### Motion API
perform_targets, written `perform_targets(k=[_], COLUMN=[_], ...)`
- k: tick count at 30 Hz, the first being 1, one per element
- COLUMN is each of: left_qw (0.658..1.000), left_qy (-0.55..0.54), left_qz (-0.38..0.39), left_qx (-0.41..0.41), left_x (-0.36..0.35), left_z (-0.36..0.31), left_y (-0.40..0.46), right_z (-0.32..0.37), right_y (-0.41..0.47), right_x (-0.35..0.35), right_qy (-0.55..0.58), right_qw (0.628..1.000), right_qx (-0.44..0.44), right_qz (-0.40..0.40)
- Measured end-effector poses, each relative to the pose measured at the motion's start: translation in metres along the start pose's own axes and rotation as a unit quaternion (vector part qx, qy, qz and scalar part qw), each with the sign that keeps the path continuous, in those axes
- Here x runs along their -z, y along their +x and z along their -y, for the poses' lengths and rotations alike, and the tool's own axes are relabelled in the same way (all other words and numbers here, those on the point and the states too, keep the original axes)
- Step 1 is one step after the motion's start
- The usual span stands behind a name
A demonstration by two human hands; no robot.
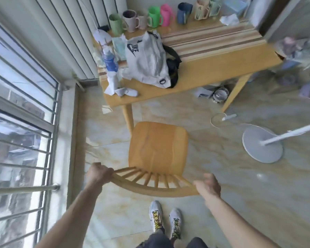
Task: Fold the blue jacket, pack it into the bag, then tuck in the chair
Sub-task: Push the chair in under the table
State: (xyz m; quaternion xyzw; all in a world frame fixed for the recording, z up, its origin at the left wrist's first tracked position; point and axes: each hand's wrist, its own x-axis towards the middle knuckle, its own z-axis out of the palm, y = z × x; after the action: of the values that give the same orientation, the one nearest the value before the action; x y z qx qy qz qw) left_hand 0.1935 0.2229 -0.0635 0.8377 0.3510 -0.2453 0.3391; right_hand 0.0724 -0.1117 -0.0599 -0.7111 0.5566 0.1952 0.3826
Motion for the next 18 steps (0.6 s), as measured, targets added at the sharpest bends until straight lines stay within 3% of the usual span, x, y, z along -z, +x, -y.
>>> perform_targets(k=[3, 5, 10, 15, 18], left_qw=[0.974, 0.946, 0.888, 0.873, 0.854], left_qy=[-0.18, -0.235, -0.335, -0.366, -0.355], left_qz=[0.086, 0.161, 0.256, 0.294, 0.36], left_qx=[0.108, 0.154, 0.183, 0.134, 0.118], left_x=[0.001, 0.001, 0.004, 0.006, 0.005], left_z=[0.004, 0.005, -0.001, -0.016, -0.045], left_y=[0.009, 0.015, 0.01, -0.01, -0.021], right_z=[-0.007, -0.007, -0.005, 0.003, 0.026], right_y=[0.002, -0.004, -0.01, -0.003, 0.015], right_x=[-0.009, -0.011, -0.01, 0.009, 0.029], right_qy=[0.291, 0.38, 0.443, 0.461, 0.464], right_qw=[0.945, 0.904, 0.863, 0.84, 0.839], right_qx=[-0.148, -0.189, -0.191, -0.187, -0.163], right_qz=[0.039, 0.057, 0.149, 0.218, 0.233])
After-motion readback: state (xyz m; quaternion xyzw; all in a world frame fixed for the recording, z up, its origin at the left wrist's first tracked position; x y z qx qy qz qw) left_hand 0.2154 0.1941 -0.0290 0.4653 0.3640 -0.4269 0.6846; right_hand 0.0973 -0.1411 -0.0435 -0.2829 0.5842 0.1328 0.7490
